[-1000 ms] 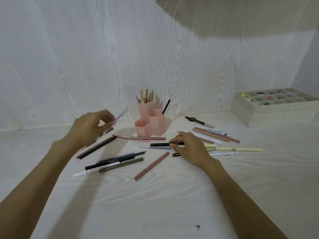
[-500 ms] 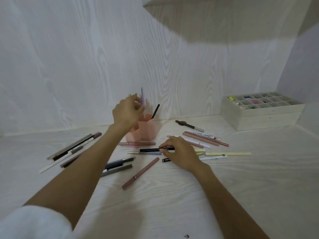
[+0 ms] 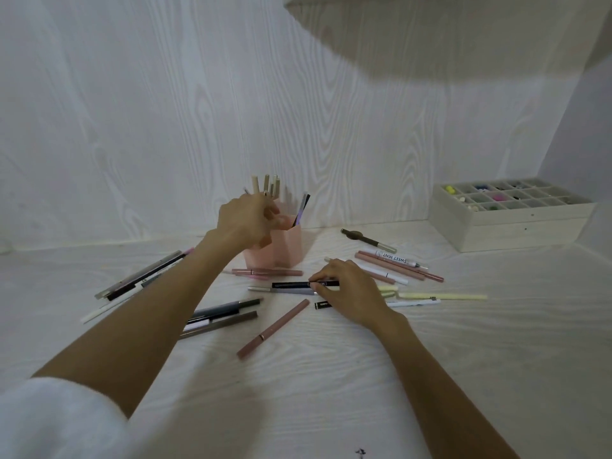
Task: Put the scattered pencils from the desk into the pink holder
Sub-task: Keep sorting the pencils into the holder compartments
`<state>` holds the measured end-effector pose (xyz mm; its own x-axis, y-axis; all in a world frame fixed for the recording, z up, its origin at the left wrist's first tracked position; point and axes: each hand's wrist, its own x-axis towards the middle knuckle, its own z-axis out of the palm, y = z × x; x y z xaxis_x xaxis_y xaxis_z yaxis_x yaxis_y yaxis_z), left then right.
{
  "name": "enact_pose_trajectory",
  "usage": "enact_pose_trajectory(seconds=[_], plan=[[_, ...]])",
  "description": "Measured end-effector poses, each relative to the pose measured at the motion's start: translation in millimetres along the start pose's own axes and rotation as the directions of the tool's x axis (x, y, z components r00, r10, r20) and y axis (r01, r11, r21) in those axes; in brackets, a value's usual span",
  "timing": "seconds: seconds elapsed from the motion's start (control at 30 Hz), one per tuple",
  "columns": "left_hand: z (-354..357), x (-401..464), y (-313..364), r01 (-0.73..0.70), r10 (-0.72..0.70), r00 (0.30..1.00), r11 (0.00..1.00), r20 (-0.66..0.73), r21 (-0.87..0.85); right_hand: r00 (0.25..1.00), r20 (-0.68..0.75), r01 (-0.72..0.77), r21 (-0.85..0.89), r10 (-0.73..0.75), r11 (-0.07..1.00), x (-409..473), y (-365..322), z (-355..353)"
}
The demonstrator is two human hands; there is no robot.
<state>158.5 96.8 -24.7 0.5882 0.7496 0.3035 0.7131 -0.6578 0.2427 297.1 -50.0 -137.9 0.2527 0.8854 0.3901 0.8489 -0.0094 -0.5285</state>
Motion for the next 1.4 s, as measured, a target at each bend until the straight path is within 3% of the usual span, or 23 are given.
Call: enact_pose_trajectory(seconds=[0.17, 0.4, 0.57, 0.7, 0.8, 0.87, 0.97, 1.03, 1.13, 1.3, 1.37, 1.4], plan=[[-15.8, -38.7, -42.8, -0.076, 0.077, 0.996, 0.997, 0.041, -0.020, 1.000, 0.015, 0.027, -0.065, -0.026, 0.998, -1.7, -1.4, -3.9], [11.3, -124.0, -116.8, 0.059, -0.056, 0.998, 0.959, 0.020, -0.278, 0.996, -0.015, 0.082, -0.236, -0.088, 0.968, -3.2, -16.5, -2.3], [33.3, -145.8, -126.3, 0.085, -0.103, 0.994, 0.935, -0.035, -0.344, 0.989, -0.083, 0.107, -0.169, -0.123, 0.980, -6.9, -31.5, -1.2], [37.0, -147.1, -129.3, 0.054, -0.068, 0.997, 0.939, -0.031, -0.339, 0.999, 0.007, 0.050, -0.037, -0.050, 0.998, -5.0, -39.6, -2.4], [40.1, -146.9, -129.3, -0.016, 0.007, 0.999, 0.958, -0.031, -0.285, 0.988, 0.155, 0.018, 0.048, -0.025, 0.999, -3.0, -43.2, -14.5], [40.1, -144.7, -127.0, -0.050, 0.040, 0.998, 0.956, -0.040, -0.291, 0.956, 0.283, 0.080, 0.010, -0.080, 0.997, -2.2, -51.2, -20.9], [40.6, -141.3, -127.0, -0.050, 0.031, 0.997, 0.959, -0.072, -0.279, 0.883, 0.425, 0.306, -0.201, -0.199, 0.931, -0.9, -70.7, -18.0], [42.1, -141.1, -126.9, -0.034, 0.013, 0.996, 0.967, -0.084, -0.252, 0.824, 0.468, 0.490, -0.305, -0.320, 0.816, -0.4, -83.6, -14.6], [42.3, -142.3, -125.9, 0.000, -0.020, 0.997, 0.966, -0.076, -0.259, 0.679, 0.545, 0.712, -0.323, -0.493, 0.623, 0.8, -100.6, -10.6], [42.1, -142.9, -128.0, 0.021, -0.043, 0.996, 0.961, -0.073, -0.274, 0.528, 0.671, 0.846, -0.359, -0.521, 0.395, 5.4, -112.6, -9.6], [42.4, -143.2, -128.0, 0.018, -0.041, 0.996, 0.960, -0.076, -0.279, 0.570, 0.643, 0.816, -0.370, -0.511, 0.445, 11.3, -114.3, -17.6], [42.4, -143.1, -127.8, 0.015, -0.038, 0.996, 0.961, -0.079, -0.278, 0.650, 0.586, 0.748, -0.381, -0.484, 0.543, 17.0, -115.4, -22.9]])
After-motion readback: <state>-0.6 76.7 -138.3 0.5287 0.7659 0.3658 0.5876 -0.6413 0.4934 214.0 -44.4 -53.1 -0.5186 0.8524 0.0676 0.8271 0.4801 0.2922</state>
